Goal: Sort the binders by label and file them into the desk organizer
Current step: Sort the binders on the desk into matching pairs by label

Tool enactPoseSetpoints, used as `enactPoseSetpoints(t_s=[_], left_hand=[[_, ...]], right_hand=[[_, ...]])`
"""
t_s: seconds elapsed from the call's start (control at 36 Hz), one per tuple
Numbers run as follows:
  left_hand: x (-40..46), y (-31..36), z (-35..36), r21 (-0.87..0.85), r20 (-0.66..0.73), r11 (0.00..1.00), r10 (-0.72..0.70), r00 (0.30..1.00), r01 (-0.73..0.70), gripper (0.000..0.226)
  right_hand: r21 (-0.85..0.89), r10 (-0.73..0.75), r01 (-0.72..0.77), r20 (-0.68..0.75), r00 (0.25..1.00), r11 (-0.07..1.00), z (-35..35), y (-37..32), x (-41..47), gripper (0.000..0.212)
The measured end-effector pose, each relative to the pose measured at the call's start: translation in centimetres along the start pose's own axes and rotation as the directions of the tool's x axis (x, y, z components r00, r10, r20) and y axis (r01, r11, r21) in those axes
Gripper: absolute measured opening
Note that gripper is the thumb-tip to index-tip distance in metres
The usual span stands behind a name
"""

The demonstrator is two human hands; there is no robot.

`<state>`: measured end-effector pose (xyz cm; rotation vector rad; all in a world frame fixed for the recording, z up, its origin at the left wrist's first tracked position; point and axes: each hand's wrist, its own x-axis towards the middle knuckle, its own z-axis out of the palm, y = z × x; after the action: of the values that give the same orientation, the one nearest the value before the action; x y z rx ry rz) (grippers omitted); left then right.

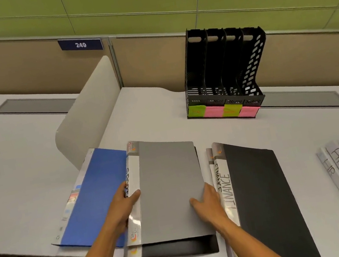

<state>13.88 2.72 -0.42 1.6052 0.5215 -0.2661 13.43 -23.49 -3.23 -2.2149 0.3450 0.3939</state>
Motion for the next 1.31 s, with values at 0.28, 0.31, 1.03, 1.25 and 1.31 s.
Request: enactPoseSetpoints(t_s=[0.28, 0.31, 1.03, 1.25, 1.31], left_hand=[[0.2, 0.0, 7.1, 0.078, 0.128, 0.997, 0.017, 0.992, -0.027, 0.065], [0.2, 0.0, 7.8, 0.113, 0.138, 0.993, 0.025, 0.990, -0.041, 0.065], [0.2, -0.4, 16.6, 0.631, -0.082, 0.775, 0.104, 0.991, -0.029, 0.062], [0.6, -0.9, 16.1, 0.618, -0.043, 0.783, 0.130, 0.991, -0.076, 0.063], [0.7, -1.2, 16.1, 0.612, -0.020, 0.785, 0.137, 0.990, -0.096, 0.063]], right_hand=[[-0.097, 0.008, -0.006, 0.017, 1.000, 0.995, -4.0, 3.9, -0.2, 0.073], [-0.117, 0.007, -0.004, 0.026, 1.000, 0.993, -4.2, 4.3, -0.1, 0.072], [-0.168, 0.036, -0.034, 0.009, 0.999, 0.985, -8.3, 8.6, -0.1, 0.083], [-0.125, 0.065, -0.062, 0.015, 0.998, 0.990, -8.3, 8.4, -1.3, 0.086], [-0.112, 0.073, -0.071, 0.012, 0.997, 0.991, -8.2, 8.4, -1.6, 0.085]])
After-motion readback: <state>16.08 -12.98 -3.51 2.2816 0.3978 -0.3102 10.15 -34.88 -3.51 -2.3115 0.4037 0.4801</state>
